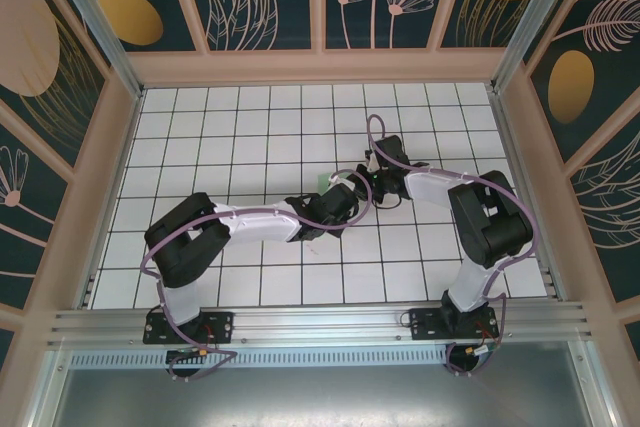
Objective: Fold a paper plane with a square sheet of paper (pick it up from the middle)
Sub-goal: Fourth fold the wing at the center of the table.
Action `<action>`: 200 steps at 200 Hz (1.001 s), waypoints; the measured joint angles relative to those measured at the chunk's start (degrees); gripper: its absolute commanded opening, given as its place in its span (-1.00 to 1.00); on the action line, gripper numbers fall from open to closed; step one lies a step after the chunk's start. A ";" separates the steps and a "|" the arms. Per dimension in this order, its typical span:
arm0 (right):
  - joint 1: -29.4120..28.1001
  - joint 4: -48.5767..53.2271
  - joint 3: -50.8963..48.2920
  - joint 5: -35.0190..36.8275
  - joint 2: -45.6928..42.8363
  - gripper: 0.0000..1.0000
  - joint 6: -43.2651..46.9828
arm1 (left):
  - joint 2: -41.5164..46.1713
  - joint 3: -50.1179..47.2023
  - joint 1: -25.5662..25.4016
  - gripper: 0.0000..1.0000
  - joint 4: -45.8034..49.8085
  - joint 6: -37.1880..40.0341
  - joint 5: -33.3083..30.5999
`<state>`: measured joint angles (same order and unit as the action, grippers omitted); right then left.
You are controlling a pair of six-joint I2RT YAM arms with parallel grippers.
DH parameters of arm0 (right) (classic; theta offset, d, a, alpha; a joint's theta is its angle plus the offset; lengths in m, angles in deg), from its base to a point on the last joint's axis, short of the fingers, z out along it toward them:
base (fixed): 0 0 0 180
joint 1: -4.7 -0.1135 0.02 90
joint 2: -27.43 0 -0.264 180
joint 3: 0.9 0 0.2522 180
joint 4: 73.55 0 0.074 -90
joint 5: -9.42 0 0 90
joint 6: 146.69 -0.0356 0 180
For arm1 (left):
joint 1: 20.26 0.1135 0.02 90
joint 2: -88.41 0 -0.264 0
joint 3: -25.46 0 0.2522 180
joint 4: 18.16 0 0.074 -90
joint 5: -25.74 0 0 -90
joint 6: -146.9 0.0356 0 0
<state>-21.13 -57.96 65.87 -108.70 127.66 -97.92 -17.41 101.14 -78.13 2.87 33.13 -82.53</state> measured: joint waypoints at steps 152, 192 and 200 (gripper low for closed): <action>3.56 0.35 -8.13 0.22 -14.58 -0.47 0.76 | 8.28 -16.39 8.15 -1.00 -21.66 -11.65 19.45; 3.41 -1.75 -11.82 -1.42 -13.90 -0.69 -0.04 | 9.09 -18.01 9.25 -1.00 -29.07 -16.24 25.31; 3.30 -2.36 -11.82 -1.64 -13.25 -0.72 -0.07 | 9.09 -18.43 9.40 -1.00 -30.12 -16.96 26.01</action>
<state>-17.83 -60.32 54.05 -110.34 114.41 -97.99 -8.32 82.71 -68.73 -27.25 16.17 -56.52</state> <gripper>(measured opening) 0.161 0.070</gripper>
